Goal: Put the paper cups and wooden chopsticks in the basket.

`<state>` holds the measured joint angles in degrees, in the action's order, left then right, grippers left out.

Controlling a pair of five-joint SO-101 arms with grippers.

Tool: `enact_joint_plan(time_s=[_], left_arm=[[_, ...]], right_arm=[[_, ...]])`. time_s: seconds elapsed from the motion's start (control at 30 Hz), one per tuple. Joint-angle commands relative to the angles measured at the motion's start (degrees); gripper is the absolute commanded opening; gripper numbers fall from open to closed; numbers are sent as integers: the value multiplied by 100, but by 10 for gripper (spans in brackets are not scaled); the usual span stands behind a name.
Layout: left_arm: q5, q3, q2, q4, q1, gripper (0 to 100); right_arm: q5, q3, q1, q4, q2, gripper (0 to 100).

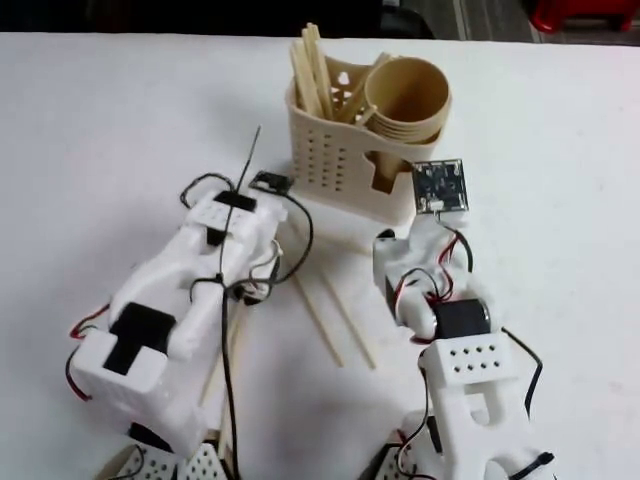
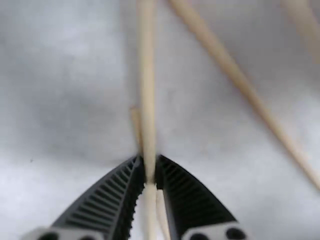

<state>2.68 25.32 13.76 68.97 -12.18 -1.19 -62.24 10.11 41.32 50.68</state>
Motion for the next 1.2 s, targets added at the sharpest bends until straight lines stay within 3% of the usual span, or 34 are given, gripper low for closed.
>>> enact_joint_plan(time_s=[0.0,0.53,0.8,1.17], left_arm=[[9,-396,-13,-105,48,23],[9,-2330,-31,897,514,23],[-308,-3402,-40,1934,576,23],[-290,-6716,-40,3297,532,23]], right_arm=[[-18,35,-75,-110,136,120],[-18,35,-75,-110,145,120],[-18,35,-75,-110,154,119],[-18,35,-84,-110,171,119]])
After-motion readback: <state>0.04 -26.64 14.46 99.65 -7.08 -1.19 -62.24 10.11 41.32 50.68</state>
